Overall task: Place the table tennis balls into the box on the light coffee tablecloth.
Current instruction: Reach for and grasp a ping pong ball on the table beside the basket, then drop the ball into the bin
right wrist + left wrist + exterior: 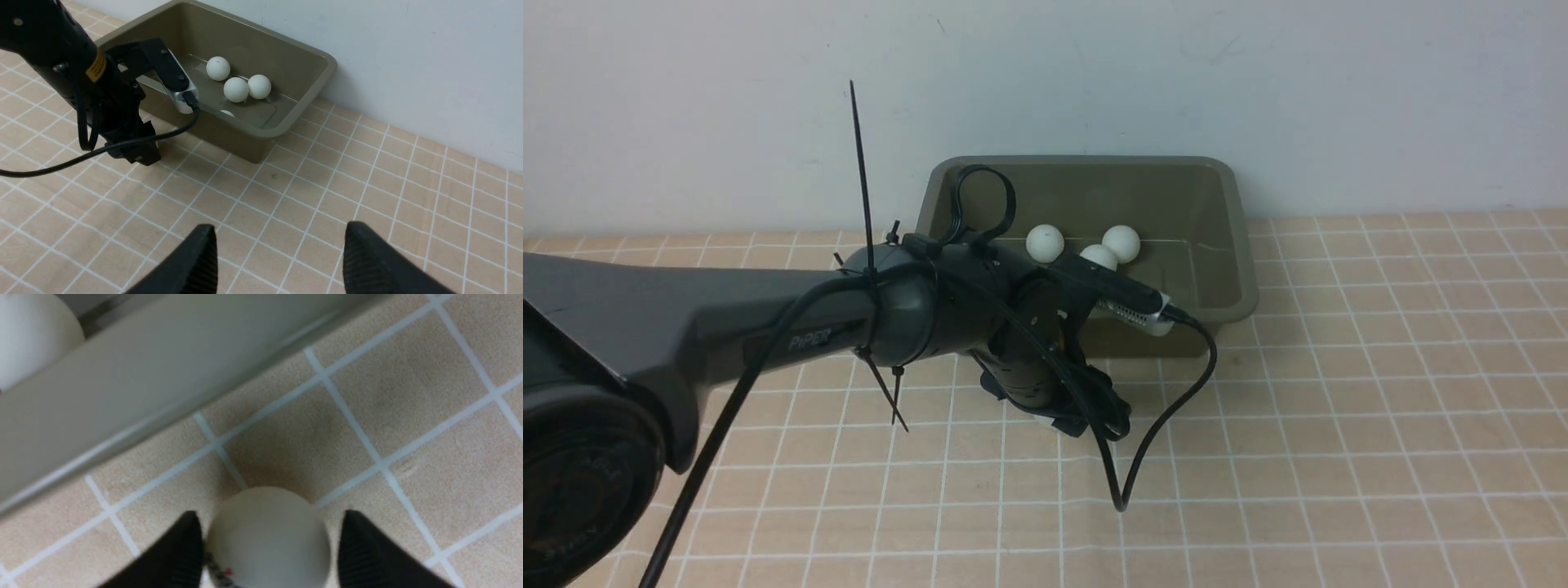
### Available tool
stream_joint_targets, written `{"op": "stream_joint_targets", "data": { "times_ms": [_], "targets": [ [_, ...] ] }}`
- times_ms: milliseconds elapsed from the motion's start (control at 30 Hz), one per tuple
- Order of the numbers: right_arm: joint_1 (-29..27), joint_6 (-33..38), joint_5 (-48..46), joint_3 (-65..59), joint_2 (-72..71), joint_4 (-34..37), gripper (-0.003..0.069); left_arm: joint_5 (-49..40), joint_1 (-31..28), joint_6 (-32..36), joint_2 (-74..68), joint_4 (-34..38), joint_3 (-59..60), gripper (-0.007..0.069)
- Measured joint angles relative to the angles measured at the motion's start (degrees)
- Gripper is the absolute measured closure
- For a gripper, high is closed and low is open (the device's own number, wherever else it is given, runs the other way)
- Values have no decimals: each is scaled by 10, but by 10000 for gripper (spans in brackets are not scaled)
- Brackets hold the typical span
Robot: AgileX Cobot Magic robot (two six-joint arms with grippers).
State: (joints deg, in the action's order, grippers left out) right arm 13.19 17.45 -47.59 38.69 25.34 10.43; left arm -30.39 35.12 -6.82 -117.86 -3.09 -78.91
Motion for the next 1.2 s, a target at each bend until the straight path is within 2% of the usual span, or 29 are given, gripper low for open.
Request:
{"op": "stream_joint_targets", "data": {
  "times_ms": [200,333,433,633,767,1033,1200],
  "targets": [
    [0,0,0,0,0,0,270,-8,0,2,1,-8,0,312],
    [0,0,0,0,0,0,270,-48,1,31,37,-1,0,312],
    [0,0,0,0,0,0,270,-72,1,51,70,18,0,312],
    [0,0,3,0,0,0,270,-125,2,134,156,109,0,312],
    [0,0,4,0,0,0,270,-86,-12,198,189,132,0,312],
    [0,0,-1,0,0,2,270,-1,-94,230,163,133,0,312],
    [0,0,-1,0,0,5,270,29,-132,286,114,133,-32,311]
  ]
}}
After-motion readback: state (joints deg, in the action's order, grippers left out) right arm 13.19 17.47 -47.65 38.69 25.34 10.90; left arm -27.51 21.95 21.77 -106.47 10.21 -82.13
